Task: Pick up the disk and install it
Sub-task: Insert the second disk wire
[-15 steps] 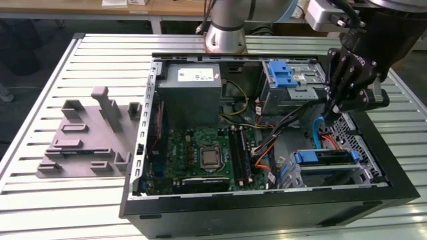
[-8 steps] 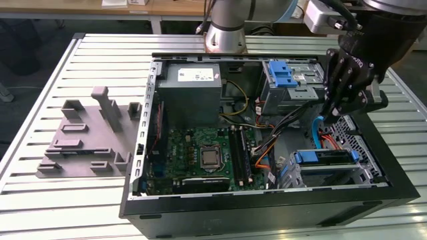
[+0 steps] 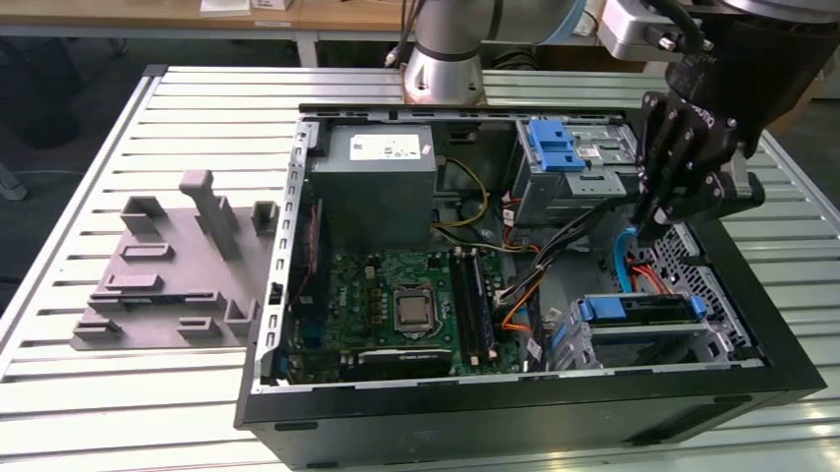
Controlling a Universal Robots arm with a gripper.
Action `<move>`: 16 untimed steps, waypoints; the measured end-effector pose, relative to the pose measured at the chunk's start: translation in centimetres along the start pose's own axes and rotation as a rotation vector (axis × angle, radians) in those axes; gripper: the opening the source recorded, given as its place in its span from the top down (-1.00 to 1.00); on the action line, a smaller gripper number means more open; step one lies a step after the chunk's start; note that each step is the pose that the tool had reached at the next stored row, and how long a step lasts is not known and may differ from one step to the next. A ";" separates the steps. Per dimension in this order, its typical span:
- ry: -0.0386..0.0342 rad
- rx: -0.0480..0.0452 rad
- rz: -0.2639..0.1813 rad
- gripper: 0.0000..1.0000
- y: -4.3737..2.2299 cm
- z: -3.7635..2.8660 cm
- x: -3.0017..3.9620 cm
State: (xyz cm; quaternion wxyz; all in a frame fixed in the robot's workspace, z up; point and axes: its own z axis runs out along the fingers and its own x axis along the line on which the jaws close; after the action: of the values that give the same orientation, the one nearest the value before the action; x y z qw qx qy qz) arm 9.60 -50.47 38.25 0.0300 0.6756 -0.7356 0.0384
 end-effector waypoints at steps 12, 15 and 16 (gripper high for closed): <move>0.0016 0.0002 0.000 0.51 -0.01 0.64 -0.25; 0.0017 0.0002 0.000 0.51 -0.01 0.97 -0.29; 0.0016 0.0002 0.000 0.51 -0.03 1.09 -0.30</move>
State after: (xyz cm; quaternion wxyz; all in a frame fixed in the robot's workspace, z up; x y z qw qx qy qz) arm 9.66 -50.28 37.14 0.0306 0.6756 -0.7356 0.0390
